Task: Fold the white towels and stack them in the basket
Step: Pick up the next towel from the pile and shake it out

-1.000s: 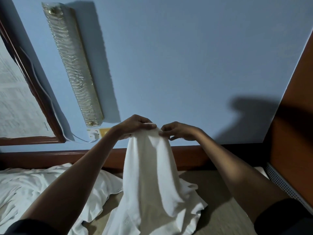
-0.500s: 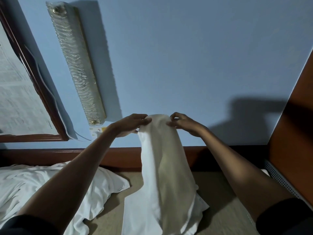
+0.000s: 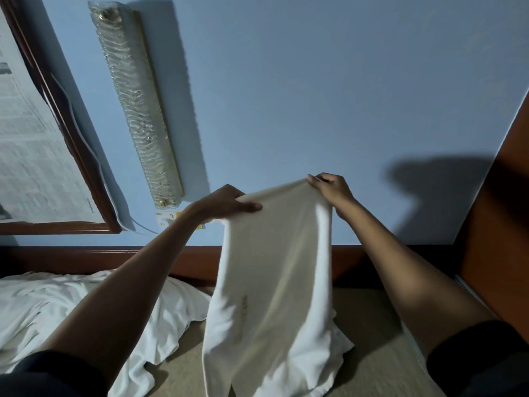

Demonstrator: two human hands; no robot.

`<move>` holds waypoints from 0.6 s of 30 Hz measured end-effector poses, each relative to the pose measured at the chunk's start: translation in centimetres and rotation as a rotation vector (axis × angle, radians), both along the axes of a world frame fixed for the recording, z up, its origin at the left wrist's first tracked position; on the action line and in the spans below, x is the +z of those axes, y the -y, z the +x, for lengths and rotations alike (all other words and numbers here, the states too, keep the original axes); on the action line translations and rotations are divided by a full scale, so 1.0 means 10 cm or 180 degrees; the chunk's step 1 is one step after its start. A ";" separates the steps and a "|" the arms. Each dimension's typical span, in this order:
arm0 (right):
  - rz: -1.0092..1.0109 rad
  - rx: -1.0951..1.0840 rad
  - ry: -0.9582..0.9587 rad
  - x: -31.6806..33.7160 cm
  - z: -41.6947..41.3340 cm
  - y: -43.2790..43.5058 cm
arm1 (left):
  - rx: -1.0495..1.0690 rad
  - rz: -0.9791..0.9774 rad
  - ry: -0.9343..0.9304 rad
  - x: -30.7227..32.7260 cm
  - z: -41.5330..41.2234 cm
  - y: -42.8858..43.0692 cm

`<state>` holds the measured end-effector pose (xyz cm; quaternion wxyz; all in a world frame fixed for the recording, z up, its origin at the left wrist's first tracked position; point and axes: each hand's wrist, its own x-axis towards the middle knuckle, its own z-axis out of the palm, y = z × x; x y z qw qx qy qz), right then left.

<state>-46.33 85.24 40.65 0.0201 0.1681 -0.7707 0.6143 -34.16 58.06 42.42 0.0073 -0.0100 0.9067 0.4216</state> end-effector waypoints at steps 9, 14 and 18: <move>0.0162 -0.0460 -0.0539 -0.04 0.05 -0.04 | 0.0550 0.0031 -0.0744 0.03 0.08 0.22; 0.0012 -0.0492 -0.0680 0.10 0.14 -0.05 | 0.0928 0.0457 -0.1001 0.11 0.16 0.45; -0.0248 -0.0431 -0.0835 0.18 0.22 0.01 | 0.1433 0.0895 -0.1141 0.09 0.22 0.59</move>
